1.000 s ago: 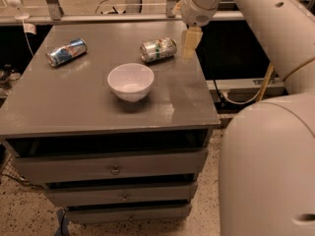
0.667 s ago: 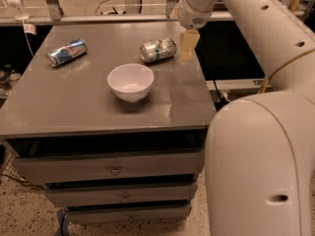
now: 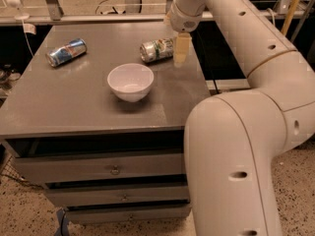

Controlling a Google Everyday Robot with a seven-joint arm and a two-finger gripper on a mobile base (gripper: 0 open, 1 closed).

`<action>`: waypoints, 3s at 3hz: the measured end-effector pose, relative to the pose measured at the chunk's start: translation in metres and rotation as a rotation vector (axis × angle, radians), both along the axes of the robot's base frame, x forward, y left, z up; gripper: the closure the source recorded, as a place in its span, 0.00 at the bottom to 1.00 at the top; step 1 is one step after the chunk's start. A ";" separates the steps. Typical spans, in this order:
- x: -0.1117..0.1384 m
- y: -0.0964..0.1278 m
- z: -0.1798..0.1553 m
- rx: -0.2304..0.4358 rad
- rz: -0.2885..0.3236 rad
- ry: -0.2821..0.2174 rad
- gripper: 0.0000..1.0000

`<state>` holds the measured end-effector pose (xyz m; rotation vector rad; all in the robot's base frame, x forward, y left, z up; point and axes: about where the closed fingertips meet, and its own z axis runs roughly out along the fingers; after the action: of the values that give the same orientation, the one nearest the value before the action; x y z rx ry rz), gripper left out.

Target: Place 7up can into white bowl

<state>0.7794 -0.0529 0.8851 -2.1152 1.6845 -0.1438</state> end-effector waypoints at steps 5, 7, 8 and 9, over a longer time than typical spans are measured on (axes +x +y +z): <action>0.014 0.027 -0.029 0.099 0.048 0.077 0.55; 0.003 0.005 0.001 0.270 0.010 0.067 0.99; -0.013 -0.003 0.044 0.294 0.048 0.009 1.00; -0.035 -0.001 0.082 0.246 0.122 -0.040 1.00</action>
Offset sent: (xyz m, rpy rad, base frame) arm 0.0231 0.0246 -0.0163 -0.0075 0.0752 0.0750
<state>0.7444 -0.0544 0.9667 -2.0093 1.4635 0.0556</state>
